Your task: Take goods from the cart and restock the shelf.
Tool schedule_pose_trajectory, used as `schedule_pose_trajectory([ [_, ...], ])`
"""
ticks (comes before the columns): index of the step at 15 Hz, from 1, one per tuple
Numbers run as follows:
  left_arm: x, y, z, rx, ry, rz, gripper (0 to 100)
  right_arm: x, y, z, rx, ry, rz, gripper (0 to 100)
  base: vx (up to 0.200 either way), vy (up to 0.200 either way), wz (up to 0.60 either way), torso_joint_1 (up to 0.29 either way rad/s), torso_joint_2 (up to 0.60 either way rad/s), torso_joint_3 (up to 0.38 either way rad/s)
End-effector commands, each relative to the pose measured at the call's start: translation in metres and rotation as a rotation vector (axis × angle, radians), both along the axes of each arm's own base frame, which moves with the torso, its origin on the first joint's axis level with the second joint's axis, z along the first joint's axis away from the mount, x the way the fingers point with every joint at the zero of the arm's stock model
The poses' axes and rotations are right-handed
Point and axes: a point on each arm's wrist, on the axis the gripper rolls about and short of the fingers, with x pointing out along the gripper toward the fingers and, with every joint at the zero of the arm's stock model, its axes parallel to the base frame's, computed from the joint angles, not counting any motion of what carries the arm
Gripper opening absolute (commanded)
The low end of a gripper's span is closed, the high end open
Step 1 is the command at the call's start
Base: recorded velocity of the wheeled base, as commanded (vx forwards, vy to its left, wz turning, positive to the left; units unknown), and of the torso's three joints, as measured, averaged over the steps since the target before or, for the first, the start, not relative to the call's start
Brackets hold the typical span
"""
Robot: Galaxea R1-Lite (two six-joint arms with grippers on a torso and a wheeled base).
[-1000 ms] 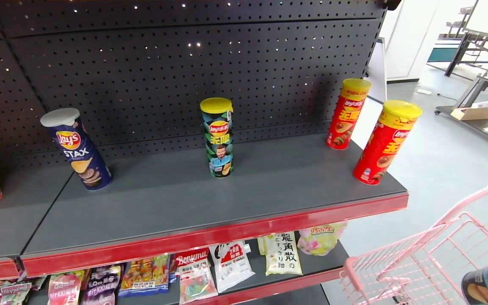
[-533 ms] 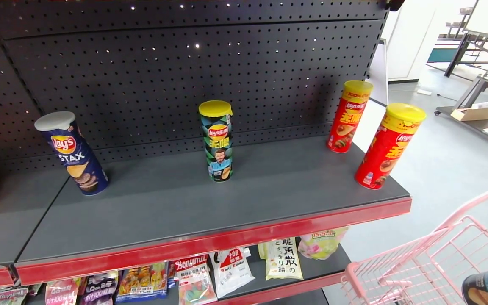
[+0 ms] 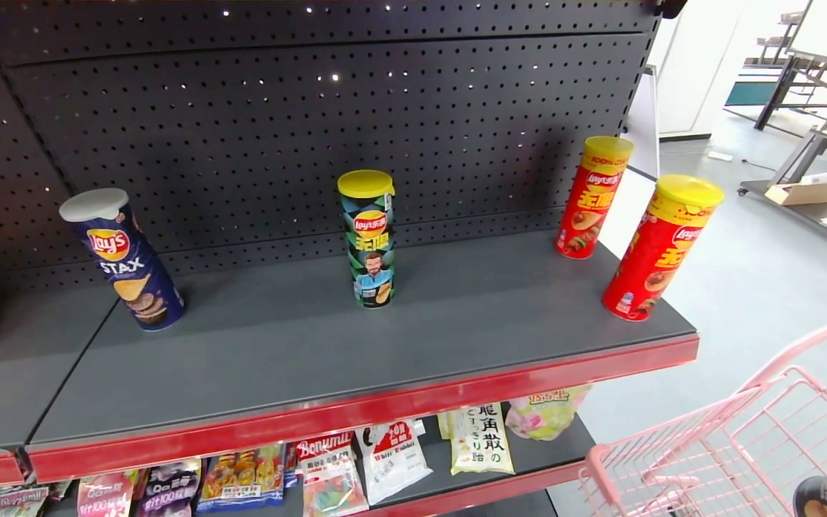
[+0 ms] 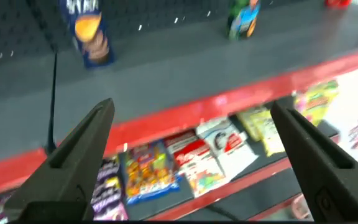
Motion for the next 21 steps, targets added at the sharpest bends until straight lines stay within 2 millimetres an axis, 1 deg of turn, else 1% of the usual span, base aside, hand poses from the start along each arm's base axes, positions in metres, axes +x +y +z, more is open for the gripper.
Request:
schedule_pose_trajectory([
  [1,0.072,-0.007,0.106,-0.054,0.171,-0.085,100,-0.003,-0.001,-0.003,0.005,-0.015,-0.012,0,0.000,0.000,0.00,0.000,0.00,0.000],
  [2,0.103,-0.011,0.112,0.001,0.230,-0.128,100,-0.001,-0.001,-0.003,0.000,-0.002,-0.020,0,0.000,0.000,0.00,0.000,0.00,0.000],
  [3,0.130,-0.020,0.110,0.034,0.280,-0.227,100,0.002,0.000,-0.002,-0.003,0.012,-0.023,0,0.000,0.000,0.00,0.000,0.00,0.000],
  [4,0.166,-0.031,0.110,0.043,0.281,-0.319,100,0.003,0.001,0.000,-0.002,0.013,-0.022,0,0.000,0.000,0.00,0.000,0.00,0.000],
  [5,0.197,-0.043,0.109,0.055,0.261,-0.396,100,0.002,0.001,0.001,0.001,0.011,-0.017,0,0.000,0.000,0.00,0.000,0.00,0.000],
  [6,0.215,-0.054,0.108,0.063,0.244,-0.446,100,0.002,0.000,0.002,0.006,0.010,-0.017,0,0.000,0.000,0.00,0.000,0.00,0.000],
  [7,0.256,-0.068,0.106,0.059,0.247,-0.487,100,0.004,0.001,0.005,0.032,0.018,-0.016,0,0.000,0.000,0.00,0.000,0.00,0.000],
  [8,0.281,-0.079,0.103,0.054,0.262,-0.536,100,0.004,0.001,0.008,0.047,0.019,-0.017,0,0.000,0.000,0.00,0.000,0.00,0.000],
  [9,0.300,-0.089,0.101,0.051,0.262,-0.589,100,0.004,0.001,0.010,0.064,0.017,-0.023,0,0.000,0.000,0.00,0.000,0.00,0.000],
  [10,0.316,-0.105,0.100,0.052,0.257,-0.648,100,0.004,0.001,0.010,0.082,0.019,-0.027,0,0.000,0.000,0.00,0.000,0.00,0.000],
  [11,0.323,-0.114,0.097,0.054,0.259,-0.676,100,0.004,0.001,0.009,0.084,0.022,-0.029,0,0.000,0.000,0.00,0.000,0.00,0.000],
  [12,0.332,-0.122,0.091,0.056,0.270,-0.709,100,0.005,0.001,0.009,0.082,0.028,-0.028,0,0.000,0.000,0.00,0.000,0.00,0.000],
  [13,0.335,-0.125,0.088,0.060,0.268,-0.733,100,0.005,0.001,0.009,0.081,0.031,-0.028,0,0.000,0.000,0.00,0.000,0.00,0.000],
  [16,0.355,-0.131,0.067,0.127,0.259,-0.755,100,0.007,0.002,0.009,0.080,0.043,-0.028,0,0.000,0.000,0.00,0.000,0.00,0.000],
  [18,0.365,-0.135,0.067,0.133,0.231,-0.754,100,0.007,0.002,0.009,0.081,0.043,-0.036,0,0.000,0.000,0.00,0.000,0.00,0.000],
  [21,0.372,-0.137,0.072,0.134,0.206,-0.748,100,0.007,0.002,0.009,0.083,0.042,-0.046,0,0.000,0.000,0.00,0.000,0.00,0.000],
])
